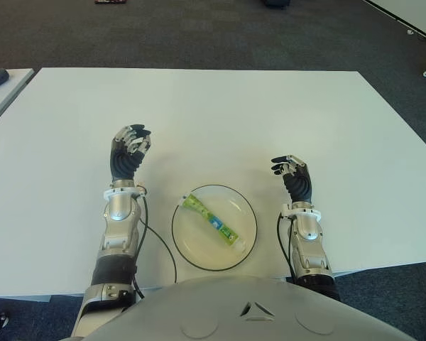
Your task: Put the toothpaste on the table into the plate.
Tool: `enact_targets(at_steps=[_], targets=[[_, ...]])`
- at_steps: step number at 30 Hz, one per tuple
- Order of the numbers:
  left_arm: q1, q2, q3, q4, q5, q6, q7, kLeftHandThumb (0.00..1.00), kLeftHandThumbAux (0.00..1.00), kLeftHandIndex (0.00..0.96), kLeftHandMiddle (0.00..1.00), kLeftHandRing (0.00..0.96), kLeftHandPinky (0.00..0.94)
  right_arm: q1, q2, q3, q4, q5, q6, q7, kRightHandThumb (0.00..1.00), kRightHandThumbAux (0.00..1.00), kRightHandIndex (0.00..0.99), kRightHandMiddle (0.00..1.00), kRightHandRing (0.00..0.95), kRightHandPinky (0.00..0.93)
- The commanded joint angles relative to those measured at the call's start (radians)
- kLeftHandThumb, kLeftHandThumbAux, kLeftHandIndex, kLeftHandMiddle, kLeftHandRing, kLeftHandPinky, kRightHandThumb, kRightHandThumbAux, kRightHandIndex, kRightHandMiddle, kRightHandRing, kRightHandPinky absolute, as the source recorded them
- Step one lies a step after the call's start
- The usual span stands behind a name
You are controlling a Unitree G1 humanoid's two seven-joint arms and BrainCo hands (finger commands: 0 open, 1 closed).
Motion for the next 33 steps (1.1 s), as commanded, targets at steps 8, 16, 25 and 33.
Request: enact_targets(at_steps=[8,16,25,33], targets=[[0.018,-0.007,-0.061,0.115,0.11,-0.045,0.047,0.697,0.724,0.424,0.48,0.479,0.483,-0.014,0.001,-0.001,0.007,0.011,0.004,-0.003,0.845,0.683,0.467,0.455,0.479,0.461],[0.054,0.008,-0.088,0.108,0.151,-0.019,0.038,0.698,0.726,0.423,0.476,0.476,0.475,-0.008,0.005,-0.002,-0.007,0.021,0.016,0.002,0.845,0.682,0.472,0.453,0.469,0.452],[0.082,0.009,-0.098,0.101,0.137,0.024,0.031,0.699,0.725,0.422,0.474,0.48,0.481,-0.007,0.005,-0.003,-0.012,0.022,0.021,0.005,0.846,0.681,0.477,0.45,0.465,0.448],[0.09,0.011,-0.103,0.106,0.148,0.044,0.042,0.702,0.723,0.425,0.487,0.492,0.492,-0.005,0.005,-0.003,-0.017,0.021,0.022,0.005,0.846,0.682,0.476,0.451,0.464,0.451]])
